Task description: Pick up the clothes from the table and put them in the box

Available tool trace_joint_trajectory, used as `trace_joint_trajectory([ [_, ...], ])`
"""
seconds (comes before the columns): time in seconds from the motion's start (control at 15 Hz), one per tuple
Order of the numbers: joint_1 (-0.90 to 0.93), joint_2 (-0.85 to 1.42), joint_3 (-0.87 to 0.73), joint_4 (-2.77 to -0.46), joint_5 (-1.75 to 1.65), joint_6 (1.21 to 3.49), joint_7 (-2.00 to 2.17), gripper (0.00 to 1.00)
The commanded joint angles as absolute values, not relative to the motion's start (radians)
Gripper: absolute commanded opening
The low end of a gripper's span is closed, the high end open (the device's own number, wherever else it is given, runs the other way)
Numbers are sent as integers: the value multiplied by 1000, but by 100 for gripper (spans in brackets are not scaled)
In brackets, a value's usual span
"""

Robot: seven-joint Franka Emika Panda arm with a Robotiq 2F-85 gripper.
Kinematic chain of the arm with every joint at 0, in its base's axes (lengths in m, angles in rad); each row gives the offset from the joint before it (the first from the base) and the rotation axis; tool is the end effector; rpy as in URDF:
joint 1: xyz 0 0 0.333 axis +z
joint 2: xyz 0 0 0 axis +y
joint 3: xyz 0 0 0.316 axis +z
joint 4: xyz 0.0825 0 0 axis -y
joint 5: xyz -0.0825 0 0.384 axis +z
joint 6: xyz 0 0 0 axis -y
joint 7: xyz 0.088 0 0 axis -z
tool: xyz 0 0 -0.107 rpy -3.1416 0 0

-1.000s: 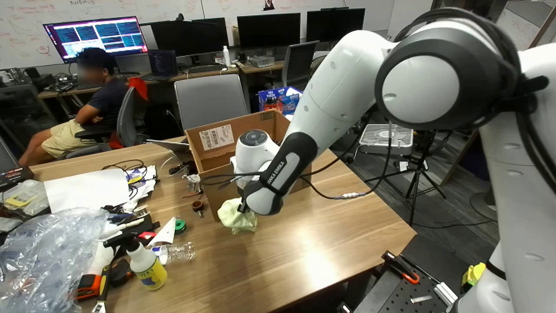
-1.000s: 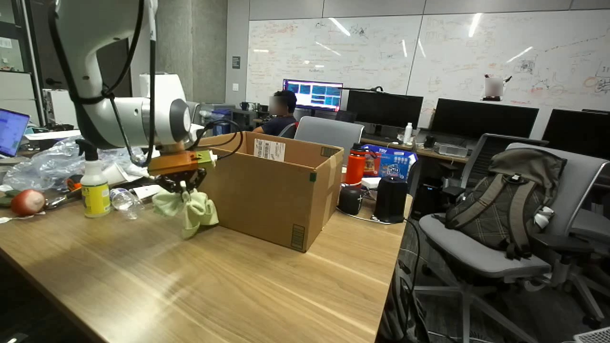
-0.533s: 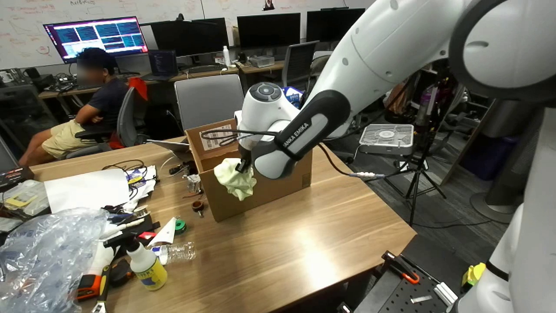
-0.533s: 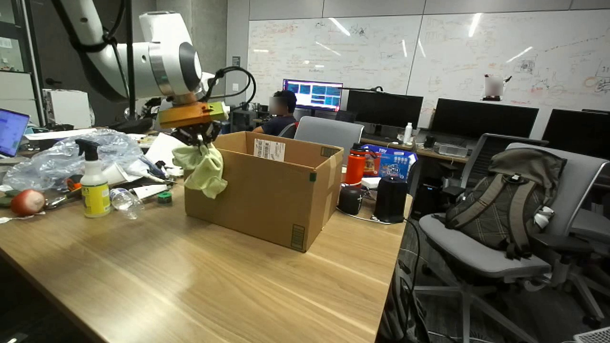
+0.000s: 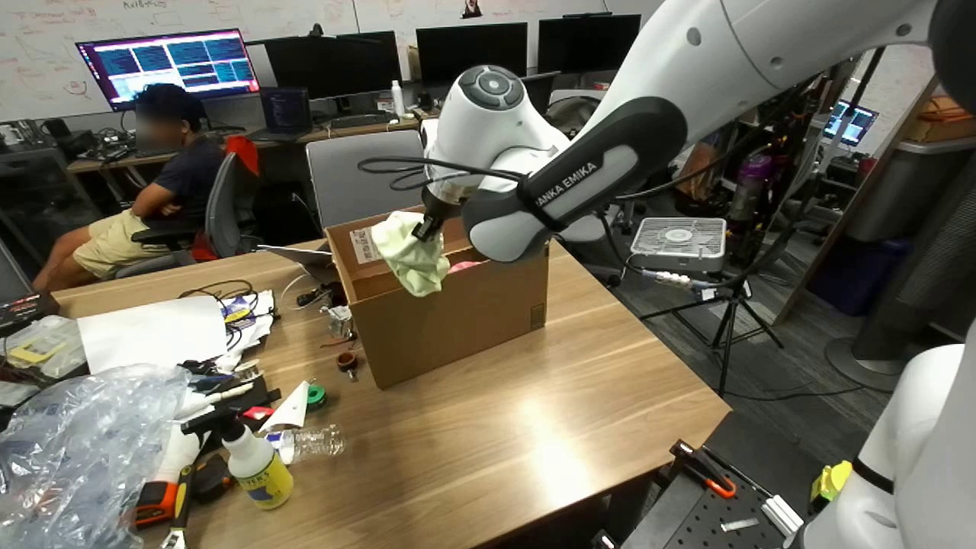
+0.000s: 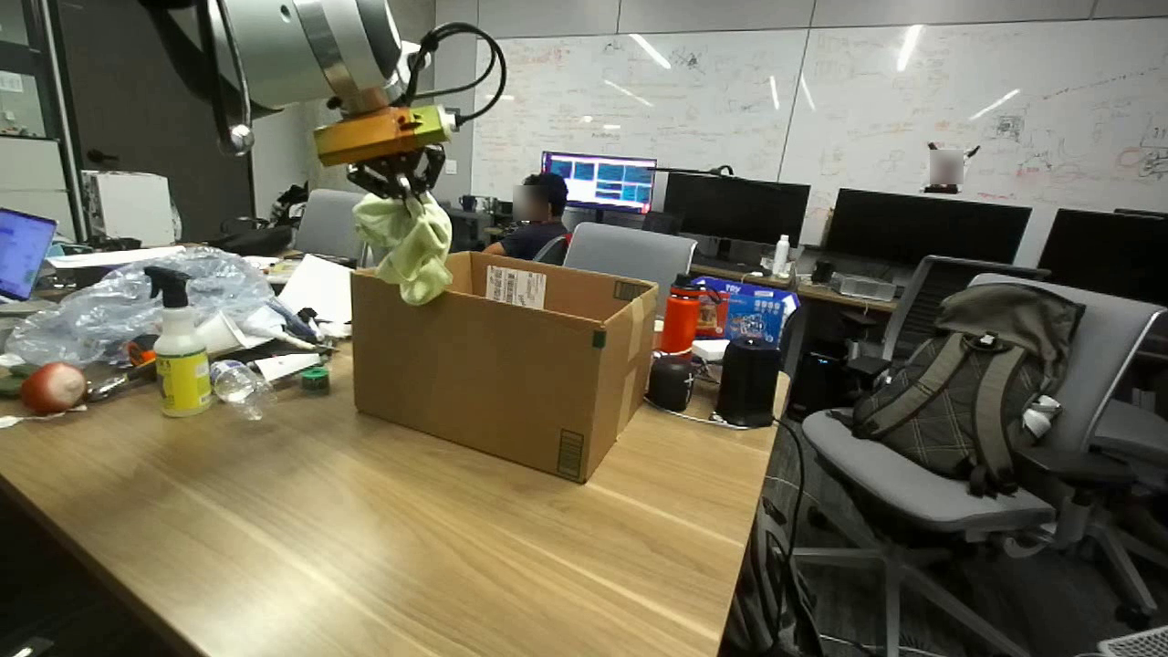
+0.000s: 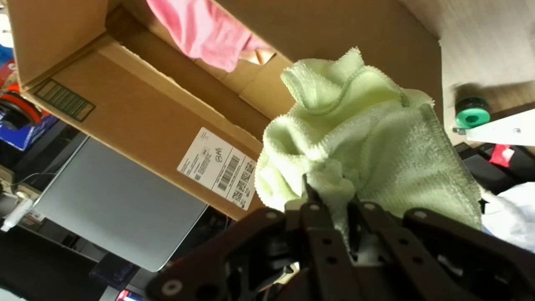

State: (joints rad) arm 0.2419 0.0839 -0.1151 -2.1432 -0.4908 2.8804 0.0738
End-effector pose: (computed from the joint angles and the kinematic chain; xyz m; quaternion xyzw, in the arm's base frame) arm 0.5856 0.1032 0.4352 0.9122 0.2281 0.3229 0.1073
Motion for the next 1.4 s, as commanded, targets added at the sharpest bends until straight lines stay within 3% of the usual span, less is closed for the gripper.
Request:
trace_joint_trajectory([
  [0.0,248,59,-131,-2075,-549,2836,149,3],
  [0.73,240,206,-202,-1812,-733,2595,361,3],
  [0.8,187,217,-152,-1799,-743,2575,371,36],
  [0.87,182,226,-148,-1789,-729,2558,365,37],
  [1.33,129,222,-93,-1795,-640,2495,310,88],
])
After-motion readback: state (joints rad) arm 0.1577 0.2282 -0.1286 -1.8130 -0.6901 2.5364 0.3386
